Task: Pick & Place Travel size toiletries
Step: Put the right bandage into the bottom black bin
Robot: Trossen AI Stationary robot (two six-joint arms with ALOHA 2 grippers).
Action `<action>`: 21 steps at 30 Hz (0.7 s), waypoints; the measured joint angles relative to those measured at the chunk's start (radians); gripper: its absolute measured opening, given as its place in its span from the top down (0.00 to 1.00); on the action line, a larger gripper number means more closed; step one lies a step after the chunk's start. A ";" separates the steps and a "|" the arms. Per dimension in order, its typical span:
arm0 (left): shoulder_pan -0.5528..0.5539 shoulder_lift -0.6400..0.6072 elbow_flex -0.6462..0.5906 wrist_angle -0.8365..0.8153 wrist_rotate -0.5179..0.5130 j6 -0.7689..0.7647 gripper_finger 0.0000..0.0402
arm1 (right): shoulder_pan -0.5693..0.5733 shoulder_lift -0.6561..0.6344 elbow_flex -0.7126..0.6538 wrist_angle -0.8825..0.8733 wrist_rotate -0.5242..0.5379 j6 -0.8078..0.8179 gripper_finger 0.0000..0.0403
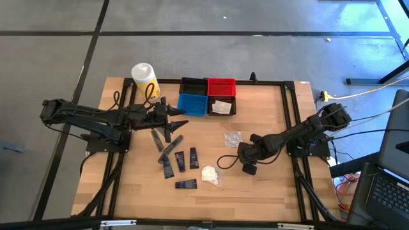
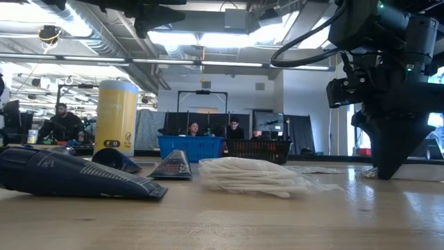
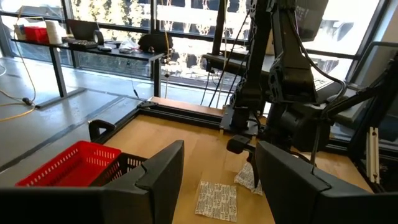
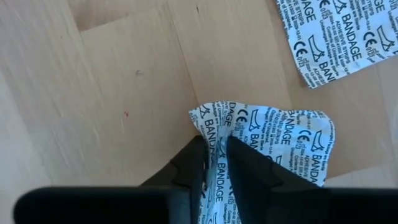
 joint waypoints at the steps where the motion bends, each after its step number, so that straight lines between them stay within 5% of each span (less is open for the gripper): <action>1: 0.000 0.000 0.000 0.000 0.000 0.000 0.51 | 0.000 0.000 0.000 0.000 0.000 0.000 0.80; 6: 0.000 0.000 0.000 0.000 0.000 0.000 0.51 | 0.000 0.000 0.000 0.000 0.019 0.003 0.82; 14: 0.000 0.000 0.000 0.000 0.000 0.000 0.51 | 0.000 0.000 0.000 0.006 0.007 0.000 0.98; 21: 0.000 0.000 0.000 0.000 0.000 0.000 0.51 | 0.000 -0.003 0.005 -0.003 -0.004 -0.007 0.95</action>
